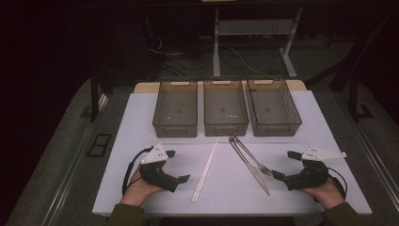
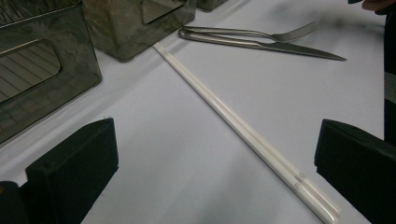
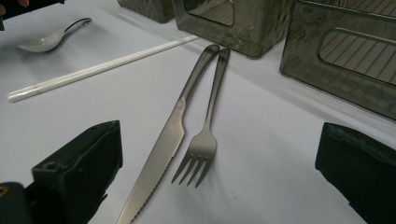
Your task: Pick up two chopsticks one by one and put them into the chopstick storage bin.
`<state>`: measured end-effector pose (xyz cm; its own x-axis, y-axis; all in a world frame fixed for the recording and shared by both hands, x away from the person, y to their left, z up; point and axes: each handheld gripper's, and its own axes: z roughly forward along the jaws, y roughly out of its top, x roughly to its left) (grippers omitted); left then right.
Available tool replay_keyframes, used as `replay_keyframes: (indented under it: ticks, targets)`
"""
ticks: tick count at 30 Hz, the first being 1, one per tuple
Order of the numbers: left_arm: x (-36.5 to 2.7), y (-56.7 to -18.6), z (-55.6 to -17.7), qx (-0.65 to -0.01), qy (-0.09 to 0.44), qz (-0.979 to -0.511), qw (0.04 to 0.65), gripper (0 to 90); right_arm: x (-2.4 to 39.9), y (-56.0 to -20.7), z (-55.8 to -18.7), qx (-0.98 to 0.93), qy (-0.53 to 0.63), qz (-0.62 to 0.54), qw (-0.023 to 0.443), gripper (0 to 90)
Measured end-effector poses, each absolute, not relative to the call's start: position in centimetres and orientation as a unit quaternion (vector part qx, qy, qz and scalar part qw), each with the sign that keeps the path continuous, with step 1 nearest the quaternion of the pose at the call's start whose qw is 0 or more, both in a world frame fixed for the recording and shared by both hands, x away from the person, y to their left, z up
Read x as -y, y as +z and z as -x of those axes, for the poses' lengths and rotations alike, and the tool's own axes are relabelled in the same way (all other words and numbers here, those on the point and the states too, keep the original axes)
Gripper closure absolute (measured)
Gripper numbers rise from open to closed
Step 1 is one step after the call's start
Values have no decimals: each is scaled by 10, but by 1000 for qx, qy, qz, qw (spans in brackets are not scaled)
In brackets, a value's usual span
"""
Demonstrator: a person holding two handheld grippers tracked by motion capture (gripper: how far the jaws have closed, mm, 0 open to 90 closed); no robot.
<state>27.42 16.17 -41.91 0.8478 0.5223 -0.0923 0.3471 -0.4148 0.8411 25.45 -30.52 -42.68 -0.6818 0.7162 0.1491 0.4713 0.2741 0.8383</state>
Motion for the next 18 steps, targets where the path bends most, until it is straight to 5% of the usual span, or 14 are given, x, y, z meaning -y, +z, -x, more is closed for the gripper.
replay_keyframes:
  ticks: [18]
  targets:
    - [-146,-416,-272,-259,84,-842,465,12,305,-427,-254,-788,471,-377,126,10]
